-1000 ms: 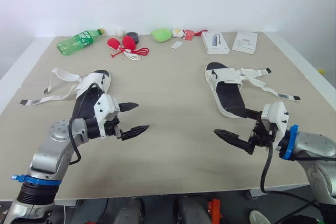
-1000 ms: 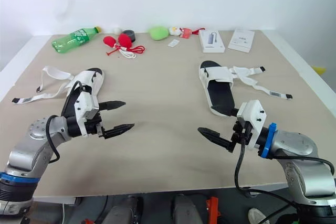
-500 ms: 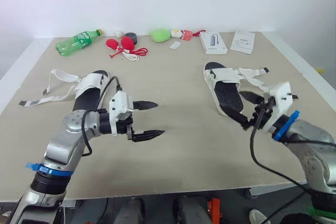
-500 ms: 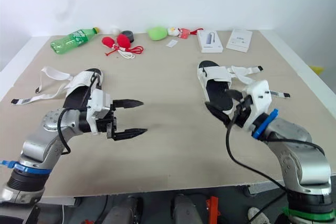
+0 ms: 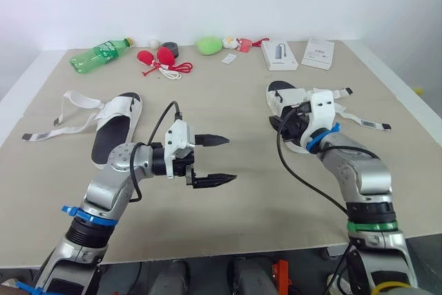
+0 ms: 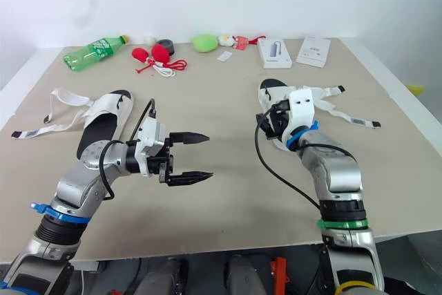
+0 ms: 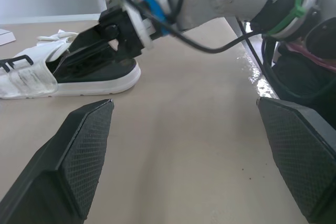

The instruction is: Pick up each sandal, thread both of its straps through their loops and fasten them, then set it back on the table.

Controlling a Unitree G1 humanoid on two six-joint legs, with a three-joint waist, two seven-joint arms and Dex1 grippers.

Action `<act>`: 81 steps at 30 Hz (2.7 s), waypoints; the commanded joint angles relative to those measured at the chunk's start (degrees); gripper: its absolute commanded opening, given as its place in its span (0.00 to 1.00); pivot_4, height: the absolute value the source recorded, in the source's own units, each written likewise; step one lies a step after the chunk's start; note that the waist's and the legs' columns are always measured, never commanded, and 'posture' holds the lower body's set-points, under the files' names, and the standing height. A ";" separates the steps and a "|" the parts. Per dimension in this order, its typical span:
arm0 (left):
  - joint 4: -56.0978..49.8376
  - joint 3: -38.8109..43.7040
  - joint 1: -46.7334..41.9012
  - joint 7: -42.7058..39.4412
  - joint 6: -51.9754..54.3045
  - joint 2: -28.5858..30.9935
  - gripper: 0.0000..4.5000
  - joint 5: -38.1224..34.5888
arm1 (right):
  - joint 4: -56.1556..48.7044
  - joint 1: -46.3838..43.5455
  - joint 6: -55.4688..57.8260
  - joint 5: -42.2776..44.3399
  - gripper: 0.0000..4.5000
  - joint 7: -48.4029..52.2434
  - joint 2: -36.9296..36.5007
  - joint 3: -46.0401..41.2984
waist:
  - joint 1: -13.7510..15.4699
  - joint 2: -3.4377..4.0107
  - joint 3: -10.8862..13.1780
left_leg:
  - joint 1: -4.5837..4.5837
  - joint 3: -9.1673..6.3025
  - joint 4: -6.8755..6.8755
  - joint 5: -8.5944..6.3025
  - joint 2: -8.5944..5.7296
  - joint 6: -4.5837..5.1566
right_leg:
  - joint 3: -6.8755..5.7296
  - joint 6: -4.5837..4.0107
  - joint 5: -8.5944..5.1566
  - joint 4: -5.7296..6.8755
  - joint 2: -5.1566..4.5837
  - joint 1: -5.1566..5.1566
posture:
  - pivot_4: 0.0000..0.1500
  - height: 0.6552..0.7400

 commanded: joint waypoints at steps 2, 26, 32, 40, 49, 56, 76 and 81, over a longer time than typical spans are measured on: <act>-2.02 0.74 0.25 0.22 -0.22 0.07 1.00 -0.92 | 4.96 -4.18 -5.00 -2.13 1.00 0.77 0.11 -0.91 | -0.05 0.00 0.00 | 0.01 0.01 0.00 0.00 0.01 0.00 | 0.01 0.00 0.00 0.00 0.02 0.00 | 1.00 1.00; -1.74 1.46 0.50 18.53 3.72 -3.91 1.00 3.87 | 31.01 -15.06 -21.01 -11.06 1.00 3.29 4.77 2.68 | -0.96 0.00 0.00 | 0.06 0.04 0.00 0.00 0.09 0.00 | 0.07 -0.41 0.28 0.00 0.14 0.01 | 1.00 1.00; -2.49 0.98 0.54 19.75 4.60 -4.98 1.00 4.46 | 38.05 -18.12 -25.61 -12.43 0.72 2.82 5.34 2.37 | -1.19 0.00 0.00 | 0.07 0.08 0.00 0.00 0.09 0.00 | 0.13 -0.39 0.32 0.00 0.14 0.01 | 1.00 1.00; -1.97 1.71 0.17 20.92 4.98 -5.35 1.00 4.44 | 44.56 -20.14 -29.82 -13.56 0.00 3.11 5.27 2.14 | -1.24 0.00 0.00 | 0.08 0.09 -0.01 0.00 0.08 0.00 | 0.16 -0.40 0.32 0.00 0.13 0.01 | 1.00 1.00; -0.89 3.30 0.27 15.16 2.39 -2.67 1.00 2.37 | 25.70 -12.85 -26.10 -10.61 0.00 21.75 1.38 6.59 | -1.25 0.00 0.00 | 0.07 0.06 -0.05 0.00 0.09 0.00 | 0.14 -0.38 0.33 -0.02 0.16 -0.01 | 1.00 1.00; 2.21 4.60 -0.30 8.41 -1.46 0.44 1.00 2.02 | -5.94 3.87 -21.03 -2.43 0.00 44.66 -11.23 10.69 | -1.10 0.01 0.01 | -0.06 -0.02 -0.11 -0.05 0.06 0.05 | 0.02 -0.34 0.29 -0.09 0.07 -0.09 | 1.00 1.00; 0.33 4.13 1.66 -2.33 -1.74 5.49 1.00 -0.10 | -12.19 12.16 -40.16 -1.94 0.00 64.91 -21.84 13.48 | -1.02 -0.05 0.04 | 0.07 0.02 0.05 -0.04 0.21 0.02 | 0.03 0.08 0.05 -0.09 0.00 0.02 | 1.00 1.00; 0.15 4.10 1.79 -2.30 -1.66 5.79 1.00 0.08 | -9.81 10.48 -40.07 -1.74 0.00 64.77 -21.63 13.27 | -0.80 -0.05 0.04 | 0.07 0.00 0.08 -0.03 0.22 0.01 | 0.00 0.05 0.08 -0.09 0.00 0.03 | 1.00 1.00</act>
